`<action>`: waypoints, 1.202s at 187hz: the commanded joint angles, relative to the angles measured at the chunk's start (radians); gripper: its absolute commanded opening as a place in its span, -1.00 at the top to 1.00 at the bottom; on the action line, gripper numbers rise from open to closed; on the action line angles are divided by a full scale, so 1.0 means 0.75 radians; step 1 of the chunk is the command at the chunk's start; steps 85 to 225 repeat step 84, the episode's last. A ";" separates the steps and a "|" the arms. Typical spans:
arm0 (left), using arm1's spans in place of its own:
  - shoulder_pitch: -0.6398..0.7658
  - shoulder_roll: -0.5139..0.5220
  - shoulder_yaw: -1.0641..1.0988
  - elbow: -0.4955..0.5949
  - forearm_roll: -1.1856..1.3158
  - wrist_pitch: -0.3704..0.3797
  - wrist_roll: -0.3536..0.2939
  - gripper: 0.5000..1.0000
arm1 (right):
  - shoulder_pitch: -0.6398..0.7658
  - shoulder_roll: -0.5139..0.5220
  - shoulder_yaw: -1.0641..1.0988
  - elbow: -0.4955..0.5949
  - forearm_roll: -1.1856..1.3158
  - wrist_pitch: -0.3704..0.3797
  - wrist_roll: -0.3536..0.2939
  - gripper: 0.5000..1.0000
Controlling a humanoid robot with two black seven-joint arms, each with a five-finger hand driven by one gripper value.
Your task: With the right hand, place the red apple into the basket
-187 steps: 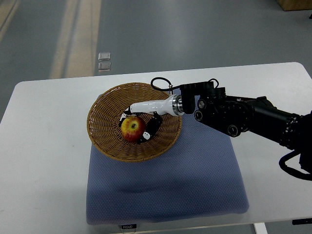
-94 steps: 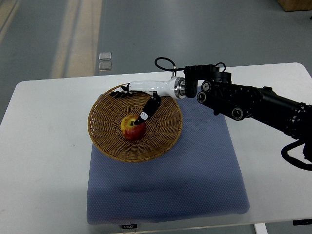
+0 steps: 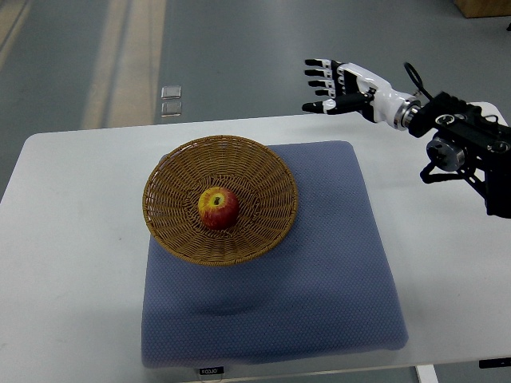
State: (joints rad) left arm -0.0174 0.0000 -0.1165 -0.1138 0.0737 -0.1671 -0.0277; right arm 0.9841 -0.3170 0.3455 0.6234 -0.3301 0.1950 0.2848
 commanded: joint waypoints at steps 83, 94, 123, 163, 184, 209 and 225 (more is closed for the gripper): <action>-0.007 0.000 0.004 0.000 0.000 0.000 0.000 -1.00 | -0.226 0.028 0.092 -0.056 0.510 -0.150 0.013 -0.70; -0.007 0.000 0.004 0.000 0.000 0.000 0.000 -1.00 | -0.226 0.028 0.092 -0.056 0.510 -0.150 0.013 -0.70; -0.007 0.000 0.004 0.000 0.000 0.000 0.000 -1.00 | -0.226 0.028 0.092 -0.056 0.510 -0.150 0.013 -0.70; -0.007 0.000 0.004 0.000 0.000 0.000 0.000 -1.00 | -0.226 0.028 0.092 -0.056 0.510 -0.150 0.013 -0.70; -0.007 0.000 0.004 0.000 0.000 0.000 0.000 -1.00 | -0.226 0.028 0.092 -0.056 0.510 -0.150 0.013 -0.70; -0.007 0.000 0.004 0.000 0.000 0.000 0.000 -1.00 | -0.226 0.028 0.092 -0.056 0.510 -0.150 0.013 -0.70; -0.007 0.000 0.004 0.000 0.000 0.000 0.000 -1.00 | -0.226 0.028 0.092 -0.056 0.510 -0.150 0.013 -0.70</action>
